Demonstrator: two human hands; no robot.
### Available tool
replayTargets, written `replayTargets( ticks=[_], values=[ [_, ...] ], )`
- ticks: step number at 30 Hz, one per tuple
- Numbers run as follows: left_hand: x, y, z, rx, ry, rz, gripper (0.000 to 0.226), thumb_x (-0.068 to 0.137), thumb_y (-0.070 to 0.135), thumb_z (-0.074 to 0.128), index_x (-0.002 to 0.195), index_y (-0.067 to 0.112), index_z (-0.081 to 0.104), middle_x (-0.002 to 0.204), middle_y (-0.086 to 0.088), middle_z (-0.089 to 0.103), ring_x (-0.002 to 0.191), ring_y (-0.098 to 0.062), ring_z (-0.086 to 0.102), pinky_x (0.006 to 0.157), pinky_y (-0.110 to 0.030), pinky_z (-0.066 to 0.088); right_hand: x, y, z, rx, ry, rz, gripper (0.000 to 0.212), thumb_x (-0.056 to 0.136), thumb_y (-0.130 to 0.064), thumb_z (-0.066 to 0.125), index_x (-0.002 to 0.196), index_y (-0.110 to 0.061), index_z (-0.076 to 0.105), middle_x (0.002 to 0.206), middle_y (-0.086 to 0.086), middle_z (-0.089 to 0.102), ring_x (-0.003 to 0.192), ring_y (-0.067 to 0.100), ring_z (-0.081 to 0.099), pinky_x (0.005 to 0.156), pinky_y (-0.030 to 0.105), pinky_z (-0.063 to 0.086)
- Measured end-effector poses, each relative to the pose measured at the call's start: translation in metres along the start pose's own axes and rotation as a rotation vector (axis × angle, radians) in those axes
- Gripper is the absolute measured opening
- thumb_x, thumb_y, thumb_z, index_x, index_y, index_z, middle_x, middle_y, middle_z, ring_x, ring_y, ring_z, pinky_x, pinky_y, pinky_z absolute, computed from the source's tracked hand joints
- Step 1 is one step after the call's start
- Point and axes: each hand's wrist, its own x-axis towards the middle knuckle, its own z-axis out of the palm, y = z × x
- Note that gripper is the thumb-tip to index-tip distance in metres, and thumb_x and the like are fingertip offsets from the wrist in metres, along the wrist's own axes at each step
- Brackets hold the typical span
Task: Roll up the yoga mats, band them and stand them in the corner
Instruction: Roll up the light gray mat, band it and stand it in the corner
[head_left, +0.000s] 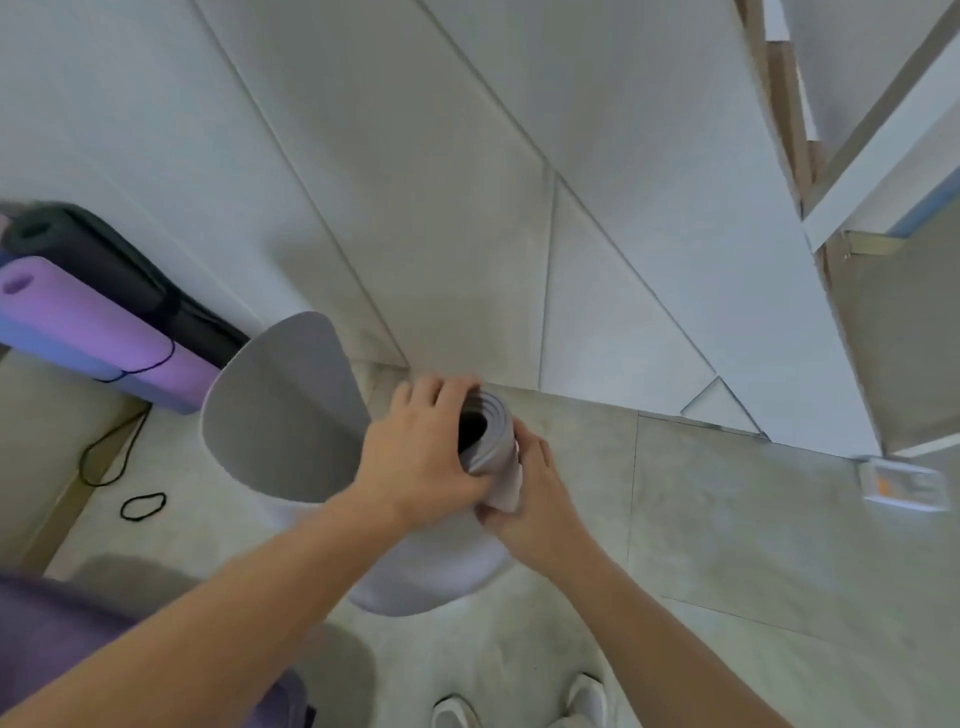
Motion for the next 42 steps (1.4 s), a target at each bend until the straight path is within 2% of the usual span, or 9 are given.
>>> replayTargets(
  ticks=[3, 6, 14, 20, 24, 27, 33, 37, 42],
  values=[
    [0.023, 0.002, 0.087, 0.027, -0.021, 0.049, 0.090, 0.071, 0.054, 0.073, 0.145, 0.026, 0.032, 0.137, 0.007, 0.040, 0.123, -0.018, 0.042, 0.080, -0.030, 0.044, 0.017, 0.054, -0.023, 0.396, 0.015, 0.207, 0.055, 0.085, -0.017, 0.059, 0.137, -0.035, 0.055, 0.133, -0.012, 0.062, 0.129, 0.012, 0.054, 0.105, 0.046, 0.048],
    [0.037, 0.006, 0.156, 0.067, -0.089, 0.082, 0.087, 0.075, 0.048, 0.071, 0.146, 0.025, 0.028, 0.137, 0.009, 0.039, 0.122, -0.016, 0.040, 0.079, -0.029, 0.046, 0.034, 0.079, -0.038, 0.574, 0.028, 0.269, 0.026, 0.099, -0.033, 0.051, 0.122, -0.035, 0.064, 0.121, -0.018, 0.069, 0.119, 0.002, 0.060, 0.098, 0.038, 0.047],
    [0.079, 0.017, 0.204, 0.051, 0.009, 0.086, 0.092, 0.065, 0.042, 0.076, 0.146, 0.022, 0.035, 0.134, 0.007, 0.047, 0.118, -0.018, 0.045, 0.073, -0.028, 0.040, 0.092, 0.109, -0.038, 0.329, 0.210, 0.160, 0.041, 0.108, -0.042, 0.034, 0.145, -0.033, 0.048, 0.145, -0.008, 0.053, 0.133, 0.009, 0.049, 0.118, 0.037, 0.035],
    [0.081, -0.018, 0.196, 0.155, -0.097, 0.149, 0.106, 0.068, 0.055, 0.070, 0.153, 0.019, 0.018, 0.143, 0.003, 0.034, 0.120, -0.021, 0.040, 0.074, -0.030, 0.048, 0.100, 0.115, 0.002, 0.200, 0.222, 0.140, 0.043, 0.098, -0.059, 0.031, 0.129, -0.042, 0.055, 0.123, -0.018, 0.064, 0.118, 0.006, 0.059, 0.107, 0.042, 0.046],
    [0.084, -0.026, 0.173, 0.257, -0.258, 0.112, 0.127, 0.068, 0.074, 0.063, 0.155, 0.013, -0.007, 0.152, -0.007, 0.015, 0.131, -0.031, 0.030, 0.094, -0.041, 0.050, 0.102, 0.079, 0.005, 0.108, 0.148, 0.185, 0.037, 0.107, -0.044, 0.030, 0.134, -0.033, 0.053, 0.118, -0.013, 0.062, 0.111, 0.010, 0.058, 0.103, 0.037, 0.044],
    [0.079, -0.031, 0.175, 0.267, -0.266, 0.097, 0.110, 0.080, 0.068, 0.056, 0.154, 0.017, -0.008, 0.153, -0.003, 0.001, 0.134, -0.032, 0.022, 0.096, -0.040, 0.046, 0.099, 0.079, 0.017, 0.030, 0.128, 0.236, 0.038, 0.107, -0.048, 0.024, 0.130, -0.039, 0.052, 0.108, -0.019, 0.062, 0.105, 0.008, 0.058, 0.092, 0.033, 0.043],
    [0.062, -0.055, 0.171, 0.087, -0.267, 0.009, 0.095, 0.072, 0.057, 0.070, 0.147, 0.027, 0.020, 0.133, 0.000, 0.034, 0.112, -0.024, 0.041, 0.073, -0.031, 0.040, 0.084, 0.074, 0.035, 0.103, 0.077, 0.262, 0.037, 0.106, -0.053, 0.026, 0.124, -0.040, 0.056, 0.110, -0.018, 0.064, 0.106, 0.006, 0.060, 0.097, 0.032, 0.045],
    [0.060, -0.069, 0.136, -0.103, -0.191, -0.057, 0.082, 0.068, 0.044, 0.077, 0.139, 0.033, 0.038, 0.127, 0.005, 0.043, 0.117, -0.022, 0.045, 0.088, -0.036, 0.047, 0.054, 0.086, 0.018, 0.343, -0.065, 0.345, 0.041, 0.106, -0.041, 0.043, 0.145, -0.031, 0.049, 0.144, -0.016, 0.052, 0.137, 0.007, 0.044, 0.117, 0.034, 0.032],
    [0.068, -0.076, 0.017, -0.532, -0.049, -0.095, 0.087, 0.043, 0.039, 0.089, 0.121, 0.036, 0.053, 0.113, 0.015, 0.063, 0.104, 0.000, 0.061, 0.092, -0.026, 0.049, 0.034, 0.061, -0.009, -0.183, -0.206, 0.208, 0.123, 0.072, -0.041, 0.086, 0.159, -0.035, 0.001, 0.163, -0.015, 0.013, 0.147, 0.011, 0.022, 0.117, 0.038, 0.030]
  ],
)
